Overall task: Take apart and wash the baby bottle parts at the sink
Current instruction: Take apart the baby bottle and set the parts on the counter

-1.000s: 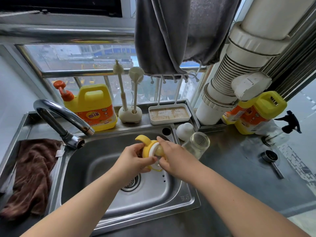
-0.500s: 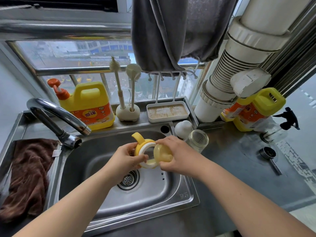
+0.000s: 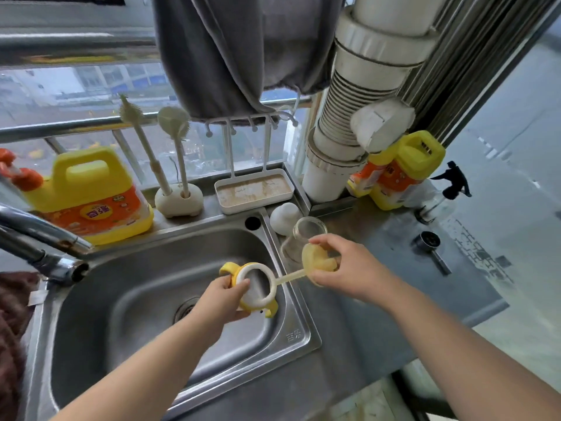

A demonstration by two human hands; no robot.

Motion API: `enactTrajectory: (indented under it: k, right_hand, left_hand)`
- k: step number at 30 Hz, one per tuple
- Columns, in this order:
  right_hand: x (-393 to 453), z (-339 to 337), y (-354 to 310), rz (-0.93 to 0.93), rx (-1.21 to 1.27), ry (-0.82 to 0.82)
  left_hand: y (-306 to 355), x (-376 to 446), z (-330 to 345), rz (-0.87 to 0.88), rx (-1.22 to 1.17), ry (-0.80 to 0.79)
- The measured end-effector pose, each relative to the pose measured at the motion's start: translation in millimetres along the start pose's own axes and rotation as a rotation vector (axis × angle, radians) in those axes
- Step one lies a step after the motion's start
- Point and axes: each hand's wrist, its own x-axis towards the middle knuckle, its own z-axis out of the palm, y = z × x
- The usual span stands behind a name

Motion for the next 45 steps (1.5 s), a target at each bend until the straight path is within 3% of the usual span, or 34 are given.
enactTrajectory:
  k: [6,11,21,29,35,37,39,42,45]
  right_hand:
    - [-22,-30,38,0.077,0.063,0.090]
    - [-30,-49,59,0.080,0.030,0.127]
    - [-2,-65,88,0.055,0.019,0.010]
    - [27,-66,97,0.029,-0.032,-0.108]
    - [33,-54,103,0.024,-0.086,-0.166]
    - [34,-50,104,0.022,-0.068,-0.181]
    - [34,-48,102,0.017,-0.049,-0.183]
    - [30,-47,97,0.014,0.015,-0.167]
    - [21,-45,89,-0.009,0.100,-0.171]
  left_hand:
    - [-7,11,55,-0.084,0.022,-0.051]
    - [-17,18,94,-0.009,0.083,-0.045]
    - [-16,27,140,0.020,0.027,0.266]
    - [-16,37,144,-0.064,-0.162,0.290]
    - [-14,34,132,-0.050,-0.114,0.258]
    - [-12,26,128,0.060,0.084,0.330]
    - [-11,13,124,0.313,0.339,0.332]
    - [-8,-3,122,0.644,0.546,0.128]
    - [0,-7,123,0.739,0.621,-0.046]
